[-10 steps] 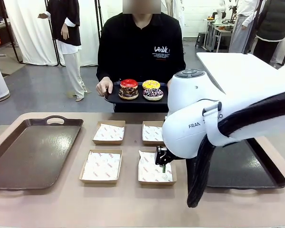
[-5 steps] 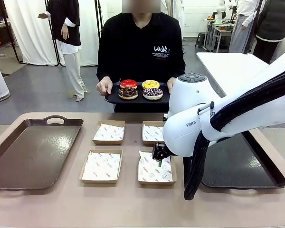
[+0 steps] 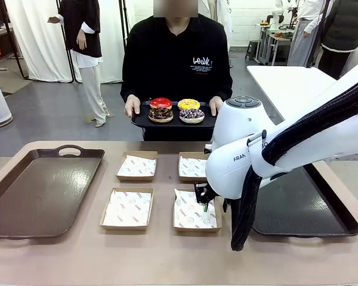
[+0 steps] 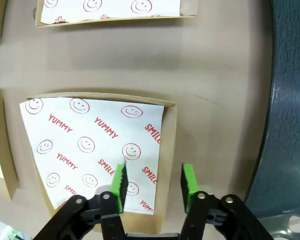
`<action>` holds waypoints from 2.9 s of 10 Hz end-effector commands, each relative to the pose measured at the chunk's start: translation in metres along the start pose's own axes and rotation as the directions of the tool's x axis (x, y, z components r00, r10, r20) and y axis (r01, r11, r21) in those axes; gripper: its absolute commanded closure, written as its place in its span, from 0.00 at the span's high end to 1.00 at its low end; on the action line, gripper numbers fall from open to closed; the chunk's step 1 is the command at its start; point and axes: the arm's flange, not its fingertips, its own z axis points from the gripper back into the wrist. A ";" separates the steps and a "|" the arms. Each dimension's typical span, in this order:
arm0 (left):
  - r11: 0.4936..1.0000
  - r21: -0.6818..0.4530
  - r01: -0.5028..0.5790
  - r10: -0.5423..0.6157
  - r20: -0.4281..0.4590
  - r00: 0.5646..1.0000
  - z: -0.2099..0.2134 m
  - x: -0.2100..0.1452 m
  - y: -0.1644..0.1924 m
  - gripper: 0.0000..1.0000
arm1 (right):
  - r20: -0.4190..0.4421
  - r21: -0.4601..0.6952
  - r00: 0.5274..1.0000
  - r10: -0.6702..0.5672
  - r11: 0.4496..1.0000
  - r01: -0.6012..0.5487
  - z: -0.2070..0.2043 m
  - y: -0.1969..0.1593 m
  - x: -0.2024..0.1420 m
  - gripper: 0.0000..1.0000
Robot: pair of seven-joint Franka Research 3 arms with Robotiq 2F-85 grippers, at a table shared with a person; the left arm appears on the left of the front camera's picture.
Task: Individually package the donuts and arrange them on the tray.
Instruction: Pick up one Paper togo box, then place the picked Paper togo box on the Handle tray while simultaneously picking up another Paper togo box from the table with the other hand.
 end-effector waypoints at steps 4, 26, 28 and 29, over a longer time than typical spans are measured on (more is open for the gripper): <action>1.000 -0.026 0.017 -0.017 0.015 1.000 0.001 0.001 0.000 1.00 | 0.021 0.008 1.000 -0.017 1.000 0.016 -0.002 -0.005 0.000 0.00; 1.000 -0.026 0.017 -0.017 0.015 1.000 0.001 0.001 0.000 1.00 | -0.062 -0.067 0.997 -0.046 0.997 0.042 0.176 0.041 0.174 0.00; 1.000 -0.026 0.017 -0.017 0.015 1.000 0.001 0.001 0.000 1.00 | -0.062 -0.067 0.997 -0.046 0.997 0.042 0.176 0.041 0.174 0.00; 1.000 -0.026 0.017 -0.017 0.015 1.000 0.001 0.001 0.000 1.00 | -0.062 -0.067 0.997 -0.046 0.997 0.042 0.176 0.041 0.174 0.00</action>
